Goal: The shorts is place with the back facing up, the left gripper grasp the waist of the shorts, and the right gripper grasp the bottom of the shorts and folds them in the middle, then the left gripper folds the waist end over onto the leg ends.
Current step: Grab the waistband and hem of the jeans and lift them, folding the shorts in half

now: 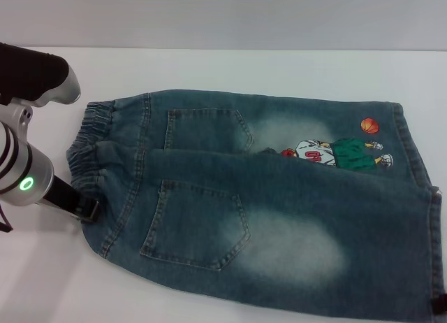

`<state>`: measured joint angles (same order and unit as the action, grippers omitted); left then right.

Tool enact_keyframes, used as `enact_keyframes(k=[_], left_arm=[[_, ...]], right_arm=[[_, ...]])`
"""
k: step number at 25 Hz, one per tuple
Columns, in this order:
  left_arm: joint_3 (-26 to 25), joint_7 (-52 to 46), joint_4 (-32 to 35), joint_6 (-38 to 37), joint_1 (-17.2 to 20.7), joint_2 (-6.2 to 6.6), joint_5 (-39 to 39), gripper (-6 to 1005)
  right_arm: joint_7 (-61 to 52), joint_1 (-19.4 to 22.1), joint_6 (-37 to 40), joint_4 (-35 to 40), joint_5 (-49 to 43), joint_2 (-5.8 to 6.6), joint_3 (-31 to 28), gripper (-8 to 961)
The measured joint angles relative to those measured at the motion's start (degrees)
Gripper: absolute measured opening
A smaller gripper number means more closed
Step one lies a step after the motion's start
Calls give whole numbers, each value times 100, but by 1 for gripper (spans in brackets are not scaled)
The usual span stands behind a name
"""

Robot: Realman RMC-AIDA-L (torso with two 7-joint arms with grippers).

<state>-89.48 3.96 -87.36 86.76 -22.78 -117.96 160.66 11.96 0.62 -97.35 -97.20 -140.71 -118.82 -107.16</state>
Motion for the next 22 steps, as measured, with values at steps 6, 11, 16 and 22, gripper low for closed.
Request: enact_keyframes(k=[6,11,16,22], left_arm=[[0,-1,11,8,-29,1,0,233],[1,-1,57,8,-59,1,0,232],[1,-1,63,6,-64,1,0,233],[5,0,63,-5,-63,-4,-2,233]], right_arm=[[-1,-62,68,66,15,-5,54,501],[22,-80,73,123,34,-9,64,501],[61,-92,122,223,37,-17,65,501],[89,-134,150,275,47,-18,64,501]])
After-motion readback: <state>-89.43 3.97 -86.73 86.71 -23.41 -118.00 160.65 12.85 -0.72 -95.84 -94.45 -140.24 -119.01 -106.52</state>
